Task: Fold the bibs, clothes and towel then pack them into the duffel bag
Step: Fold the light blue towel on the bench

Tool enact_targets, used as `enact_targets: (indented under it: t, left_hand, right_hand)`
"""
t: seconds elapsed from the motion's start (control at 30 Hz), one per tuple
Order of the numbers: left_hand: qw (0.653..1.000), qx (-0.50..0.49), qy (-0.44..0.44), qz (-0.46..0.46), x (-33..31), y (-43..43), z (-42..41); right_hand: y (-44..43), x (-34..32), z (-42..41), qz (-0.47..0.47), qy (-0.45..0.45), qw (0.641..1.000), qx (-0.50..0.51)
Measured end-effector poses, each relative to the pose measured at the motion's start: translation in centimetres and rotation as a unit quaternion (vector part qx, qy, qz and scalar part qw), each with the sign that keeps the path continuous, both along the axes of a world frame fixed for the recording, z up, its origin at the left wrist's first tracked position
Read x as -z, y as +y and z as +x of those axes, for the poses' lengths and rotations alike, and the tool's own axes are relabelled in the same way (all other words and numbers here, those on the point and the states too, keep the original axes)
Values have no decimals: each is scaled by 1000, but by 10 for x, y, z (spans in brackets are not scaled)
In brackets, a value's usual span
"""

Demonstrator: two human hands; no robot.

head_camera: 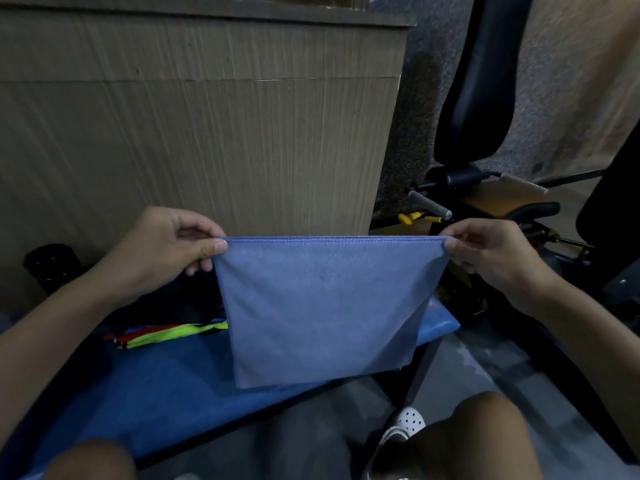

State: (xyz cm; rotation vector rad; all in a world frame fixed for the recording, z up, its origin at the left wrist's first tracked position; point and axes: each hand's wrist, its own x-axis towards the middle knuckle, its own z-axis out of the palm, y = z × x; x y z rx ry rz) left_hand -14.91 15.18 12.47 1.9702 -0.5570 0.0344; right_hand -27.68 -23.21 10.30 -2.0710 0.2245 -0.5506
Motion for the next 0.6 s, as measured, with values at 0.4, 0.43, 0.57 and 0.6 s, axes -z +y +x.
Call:
enact_targets:
  t: [0.4, 0.43, 0.57, 0.6]
  left_hand:
    - [997, -25, 47, -62, 12, -54, 70]
    - [997, -28, 24, -70, 13, -57, 74]
    - [995, -15, -21, -97, 32, -56, 72]
    - [995, -11, -15, -96, 42, -54, 68]
  right_hand:
    - [-24, 27, 77, 27, -58, 996, 63]
    - [-24, 27, 80, 22, -75, 995, 66]
    - [-27, 41, 77, 10, -105, 994, 40]
    - [-29, 51, 74, 12, -93, 995, 33]
